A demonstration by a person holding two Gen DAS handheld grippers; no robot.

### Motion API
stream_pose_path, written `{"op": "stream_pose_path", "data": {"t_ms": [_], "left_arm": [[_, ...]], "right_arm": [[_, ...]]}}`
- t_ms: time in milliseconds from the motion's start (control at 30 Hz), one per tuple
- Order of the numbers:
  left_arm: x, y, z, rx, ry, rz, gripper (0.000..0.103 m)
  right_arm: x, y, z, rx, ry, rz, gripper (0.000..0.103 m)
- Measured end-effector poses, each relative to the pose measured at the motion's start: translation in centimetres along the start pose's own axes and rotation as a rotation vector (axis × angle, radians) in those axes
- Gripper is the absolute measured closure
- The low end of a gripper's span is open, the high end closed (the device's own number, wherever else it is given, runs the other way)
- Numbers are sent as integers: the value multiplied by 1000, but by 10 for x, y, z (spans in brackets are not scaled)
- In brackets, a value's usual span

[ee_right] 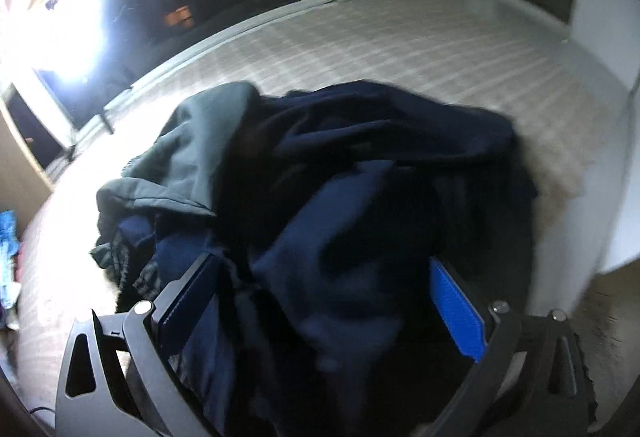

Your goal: Fold clothes

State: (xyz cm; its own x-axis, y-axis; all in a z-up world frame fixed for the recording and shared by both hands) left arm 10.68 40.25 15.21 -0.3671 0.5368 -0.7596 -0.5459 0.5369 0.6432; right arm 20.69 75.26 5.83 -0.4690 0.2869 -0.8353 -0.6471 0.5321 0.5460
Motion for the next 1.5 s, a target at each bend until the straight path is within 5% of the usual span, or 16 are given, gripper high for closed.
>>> {"op": "stream_pose_path", "data": {"t_ms": [33,133,267,533,633,700,867,900,933,1000,1167,1233,1267,1300,1400,1500], "left_arm": [[0,1,-3,-3,5,-1,9],[0,3,-10,-15,18,1,9],[-1,6,-21,-25,36,8,9],[-27,20,-58,-63,98,73,9],[-45,21,-76,-82,123,108,9],[-58,18,-87,-87,133,127,9],[-75,1,-108,-100,134,138,9],[-75,-3,-111,-106,135,133,9],[-75,-6,-114,-111,136,125,9],[-74,-12,-120,-121,139,110,9],[-69,-25,-122,-136,152,79,9],[-67,-29,-121,-139,159,67,9],[-66,-30,-120,-139,164,59,9],[-64,-32,-120,-138,170,51,9],[-63,-34,-122,-133,191,33,9],[-72,-32,-130,-132,211,49,9]], "right_arm": [[-1,3,0,1,-2,8,71],[-15,19,20,84,59,42,90],[-53,49,50,224,166,140,93],[-172,120,30,195,276,426,100],[-202,144,2,96,216,469,100],[-196,144,-20,3,202,379,100],[-143,109,-38,-94,-39,195,97],[-128,100,-34,-79,-59,140,86],[-115,93,-28,-63,-81,93,63],[-93,83,-18,-49,-158,45,47],[-51,85,-1,-95,-280,4,39],[-27,89,11,-93,-267,-32,35],[-14,90,17,-91,-255,-52,41],[-10,91,21,-71,-221,-59,89],[-22,97,26,16,-92,-32,97],[-83,125,39,110,-37,114,98]]}}
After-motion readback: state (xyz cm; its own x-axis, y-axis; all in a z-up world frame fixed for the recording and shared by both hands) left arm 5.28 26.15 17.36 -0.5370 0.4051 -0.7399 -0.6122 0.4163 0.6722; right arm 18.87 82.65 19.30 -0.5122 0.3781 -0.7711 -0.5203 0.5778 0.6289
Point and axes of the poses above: each gripper's, at about its wrist camera, not at the fingertips, and x roughly the way its jaws point, z to its right, y to its top, the point moved 2 cm from there along x, roughly the way its jaws point, and after that the axes turned 10 degrees about -y, right-handed, at the moved point
